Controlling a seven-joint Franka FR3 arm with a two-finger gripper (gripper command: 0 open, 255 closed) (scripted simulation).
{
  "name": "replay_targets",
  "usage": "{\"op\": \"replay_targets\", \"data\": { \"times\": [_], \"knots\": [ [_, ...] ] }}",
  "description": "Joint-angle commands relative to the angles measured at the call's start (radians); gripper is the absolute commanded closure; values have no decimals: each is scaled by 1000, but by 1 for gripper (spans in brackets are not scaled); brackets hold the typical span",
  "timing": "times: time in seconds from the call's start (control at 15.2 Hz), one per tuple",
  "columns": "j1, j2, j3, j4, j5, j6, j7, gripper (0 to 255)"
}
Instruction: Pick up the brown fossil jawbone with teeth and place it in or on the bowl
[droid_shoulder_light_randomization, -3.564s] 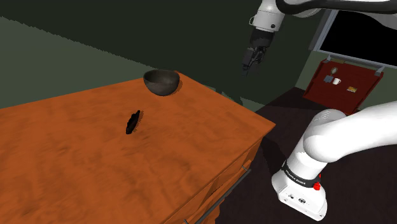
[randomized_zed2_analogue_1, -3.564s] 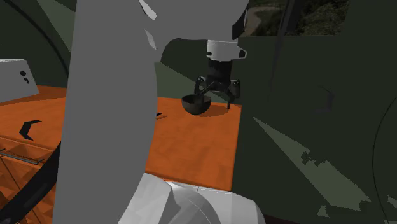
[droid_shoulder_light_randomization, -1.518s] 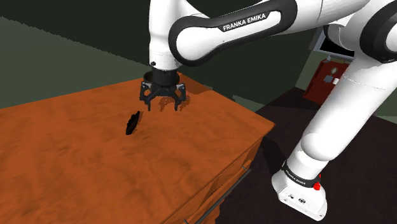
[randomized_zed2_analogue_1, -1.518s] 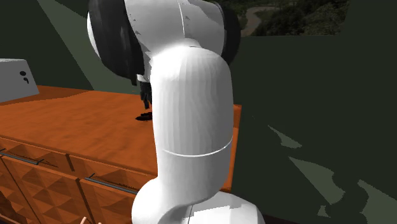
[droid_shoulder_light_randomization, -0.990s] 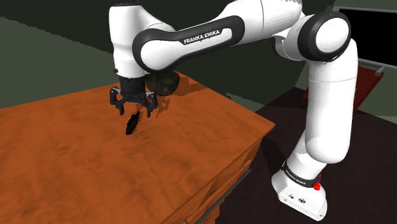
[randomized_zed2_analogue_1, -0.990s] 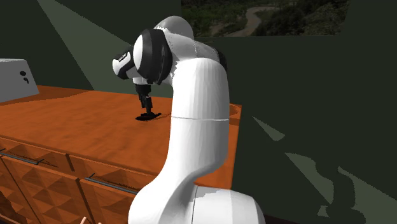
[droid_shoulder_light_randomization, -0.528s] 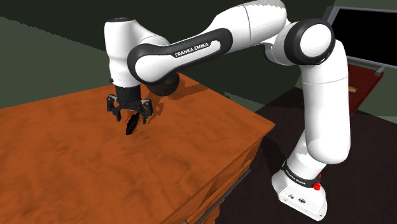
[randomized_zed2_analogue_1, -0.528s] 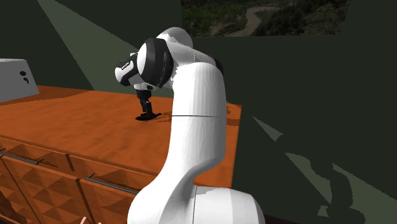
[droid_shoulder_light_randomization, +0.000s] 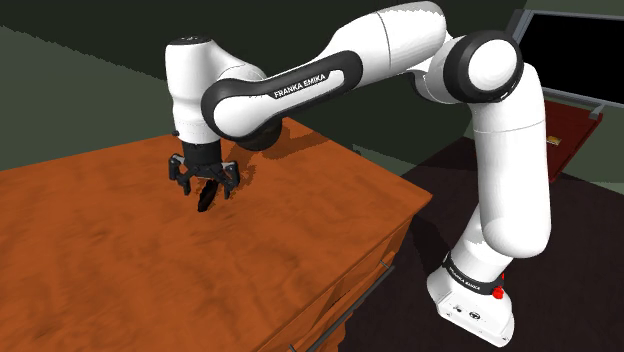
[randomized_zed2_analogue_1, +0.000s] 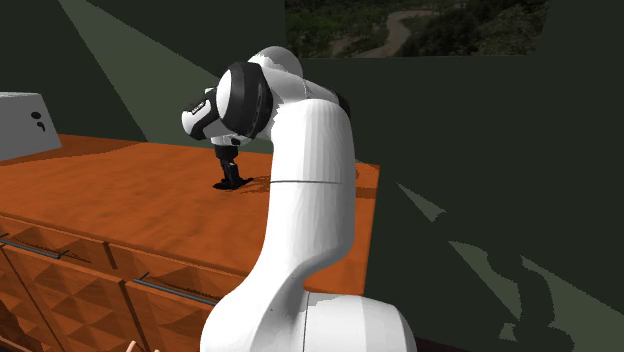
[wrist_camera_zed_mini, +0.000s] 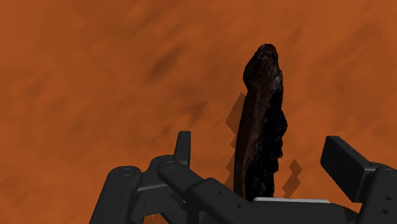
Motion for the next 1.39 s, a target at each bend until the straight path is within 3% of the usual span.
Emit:
{"op": "replay_targets", "data": {
  "times": [0.0,0.07,0.66,1.32],
  "knots": [
    [0,0,0,0,0,0,0,0],
    [0,0,0,0,0,0,0,255],
    [0,0,0,0,0,0,0,255],
    [5,-27,14,98,25,-118,-20,255]
  ]
}}
